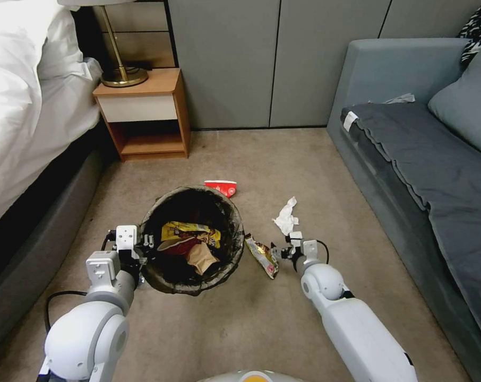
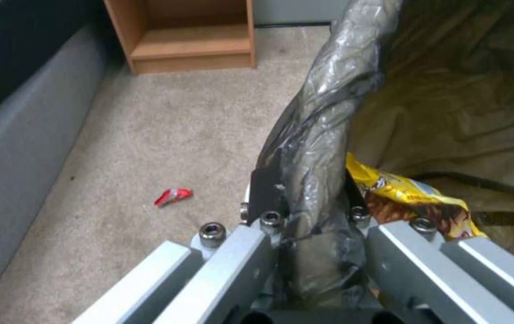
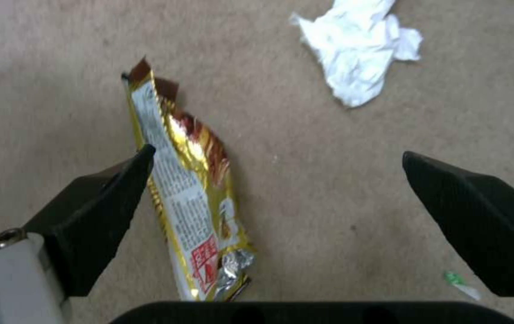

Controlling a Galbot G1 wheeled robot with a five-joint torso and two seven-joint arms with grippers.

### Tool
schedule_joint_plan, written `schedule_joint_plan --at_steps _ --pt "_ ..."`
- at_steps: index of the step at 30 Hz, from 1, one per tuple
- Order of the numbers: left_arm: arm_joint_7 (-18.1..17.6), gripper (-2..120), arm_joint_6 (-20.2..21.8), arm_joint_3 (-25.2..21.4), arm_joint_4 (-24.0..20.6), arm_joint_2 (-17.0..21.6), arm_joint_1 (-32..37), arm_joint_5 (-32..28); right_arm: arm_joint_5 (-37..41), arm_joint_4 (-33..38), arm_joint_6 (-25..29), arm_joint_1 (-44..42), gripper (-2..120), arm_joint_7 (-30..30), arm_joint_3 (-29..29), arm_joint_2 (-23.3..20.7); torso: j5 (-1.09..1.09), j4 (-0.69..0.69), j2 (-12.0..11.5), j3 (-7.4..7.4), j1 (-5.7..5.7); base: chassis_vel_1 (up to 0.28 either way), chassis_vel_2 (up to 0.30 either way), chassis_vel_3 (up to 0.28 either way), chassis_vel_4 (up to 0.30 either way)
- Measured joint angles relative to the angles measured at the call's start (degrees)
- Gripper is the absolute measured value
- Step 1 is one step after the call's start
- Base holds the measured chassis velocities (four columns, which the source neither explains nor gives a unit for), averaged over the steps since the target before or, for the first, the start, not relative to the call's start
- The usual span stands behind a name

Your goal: Pick up the trash bin, then pick up the garbage from the floor and place it into the trash bin.

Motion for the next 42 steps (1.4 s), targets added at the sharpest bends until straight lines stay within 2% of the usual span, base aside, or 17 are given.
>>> schedule_joint_plan --at_steps 4,7,19,20,24,29,30,33,34,35,36,38,39,42 --pt "0.0 0 0.0 0.1 0.1 -0.2 -0.1 0.1 -0.6 -1.3 -0.2 0.7 100 0.0 -1.3 0.1 0.0 0.0 0.0 0.0 0.0 0.0 0.0 0.0 0.0" --pt "0.1 0 -0.3 -0.3 0.2 -0.3 0.1 0.1 -1.5 -4.9 -0.3 2.5 100 0.1 -4.5 0.4 0.0 0.01 0.0 0.0 0.0 0.0 0.0 0.0 0.0" --pt "0.3 0 -0.5 -0.4 0.8 -0.4 0.0 0.1 -2.1 -10.6 -1.2 4.8 100 0.1 -7.6 1.7 0.0 0.0 0.0 0.0 0.0 0.0 0.0 0.0 0.0" --pt "0.3 0 -0.5 -0.3 0.9 -0.4 -0.1 0.2 -2.3 -13.4 -0.7 5.9 100 -0.7 -7.8 2.2 0.01 0.0 0.0 0.0 0.0 0.0 0.0 0.0 0.0" --pt "0.3 0 -0.6 -0.2 1.0 -0.5 -0.1 0.3 -2.2 -16.1 0.0 7.1 98 -1.7 -7.8 2.7 0.01 0.01 0.0 0.0 0.0 0.0 0.0 0.0 0.0" --pt "0.3 0 -0.6 -0.3 1.0 -0.5 0.0 0.3 -1.6 -18.6 1.3 8.4 79 -3.5 -7.4 3.5 0.01 0.01 0.0 0.0 0.0 0.0 0.0 0.0 0.0" --pt "0.3 0 -0.6 -0.3 1.0 -0.5 0.0 0.3 -1.6 -18.6 1.3 8.4 79 -3.5 -7.4 3.5 0.01 0.01 0.0 0.0 0.0 0.0 0.0 0.0 0.0" --pt "0.4 0 -0.7 -0.6 1.2 -0.4 0.0 0.2 -1.8 -19.3 2.2 8.5 62 -4.1 -7.3 3.6 0.01 0.0 0.0 0.0 0.0 0.0 0.0 0.0 0.0" --pt "0.4 0 -0.7 -0.6 1.2 -0.4 0.0 0.2 -1.8 -19.3 2.2 8.5 62 -4.1 -7.3 3.6 0.01 0.0 0.0 0.0 0.0 0.0 0.0 0.0 0.0" --pt "0.4 0 -0.8 -0.5 1.3 -0.4 0.0 0.2 -2.3 -19.4 2.8 8.4 56 -4.4 -7.2 3.6 0.0 0.01 0.0 0.0 0.0 0.0 0.0 0.0 0.0" --pt "0.4 0 -0.8 -0.5 1.3 -0.4 0.0 0.2 -2.3 -19.4 2.8 8.4 56 -4.4 -7.2 3.6 0.0 0.01 0.0 0.0 0.0 0.0 0.0 0.0 0.0" --pt "0.4 0 -0.8 -0.4 1.5 -0.5 0.0 0.3 -2.7 -19.4 3.2 8.2 46 -4.6 -7.2 3.7 0.01 0.01 0.0 0.0 0.0 0.0 0.0 0.0 0.0" --pt "0.4 0 -0.8 -0.4 1.5 -0.5 0.0 0.3 -2.7 -19.4 3.2 8.2 46 -4.6 -7.2 3.7 0.01 0.01 0.0 0.0 0.0 0.0 0.0 0.0 0.0" --pt "0.6 0 -0.8 -0.3 1.6 -0.5 -0.2 0.3 -3.0 -19.0 3.2 7.6 30 -4.7 -7.2 3.8 0.01 0.0 0.0 0.0 0.0 0.0 0.0 0.0 0.0"
